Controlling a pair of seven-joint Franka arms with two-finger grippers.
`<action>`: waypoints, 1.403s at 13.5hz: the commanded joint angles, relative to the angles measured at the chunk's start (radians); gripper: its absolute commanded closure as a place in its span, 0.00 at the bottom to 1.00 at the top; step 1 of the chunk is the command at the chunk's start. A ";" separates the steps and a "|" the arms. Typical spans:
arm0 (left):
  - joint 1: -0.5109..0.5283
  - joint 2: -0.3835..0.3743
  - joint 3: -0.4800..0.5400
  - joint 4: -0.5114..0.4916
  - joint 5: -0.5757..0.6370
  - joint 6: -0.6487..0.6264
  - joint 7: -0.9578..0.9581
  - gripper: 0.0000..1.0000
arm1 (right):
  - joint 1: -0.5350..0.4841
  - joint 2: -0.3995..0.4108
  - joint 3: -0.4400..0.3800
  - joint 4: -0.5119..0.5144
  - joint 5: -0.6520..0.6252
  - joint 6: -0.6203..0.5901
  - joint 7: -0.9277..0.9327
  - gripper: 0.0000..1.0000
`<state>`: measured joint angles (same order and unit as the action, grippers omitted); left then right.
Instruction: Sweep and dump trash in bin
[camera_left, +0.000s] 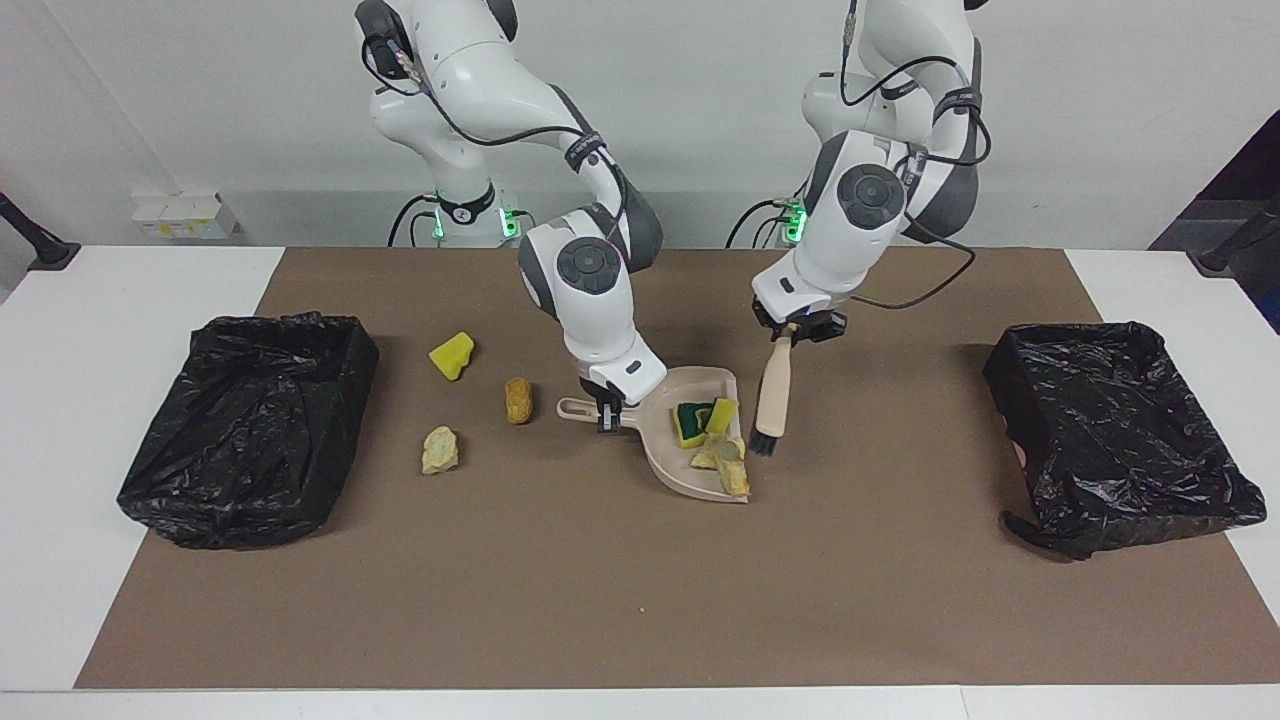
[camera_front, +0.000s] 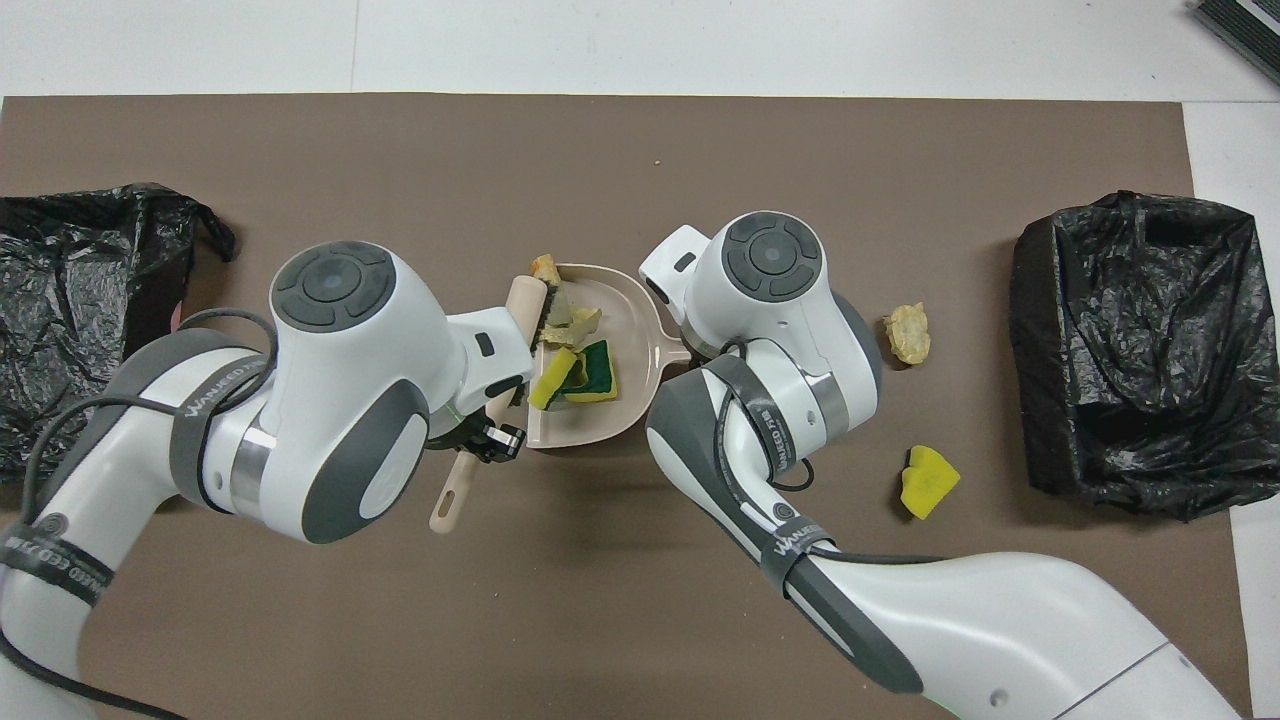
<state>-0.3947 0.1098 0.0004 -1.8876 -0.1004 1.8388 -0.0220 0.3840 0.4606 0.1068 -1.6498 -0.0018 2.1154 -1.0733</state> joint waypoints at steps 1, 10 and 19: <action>0.088 -0.031 -0.004 0.039 0.016 -0.003 0.004 1.00 | -0.004 -0.004 0.002 -0.010 0.019 0.017 -0.027 1.00; 0.221 -0.073 0.039 0.082 0.047 -0.058 0.004 1.00 | -0.011 -0.007 0.004 -0.016 0.019 0.043 -0.030 1.00; 0.010 -0.291 0.026 -0.258 0.044 -0.061 -0.263 1.00 | -0.128 -0.085 0.005 -0.016 0.123 0.051 -0.197 1.00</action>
<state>-0.2841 -0.1308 0.0209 -2.0974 -0.0685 1.7694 -0.1780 0.2686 0.3977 0.1029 -1.6475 0.0832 2.1646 -1.2298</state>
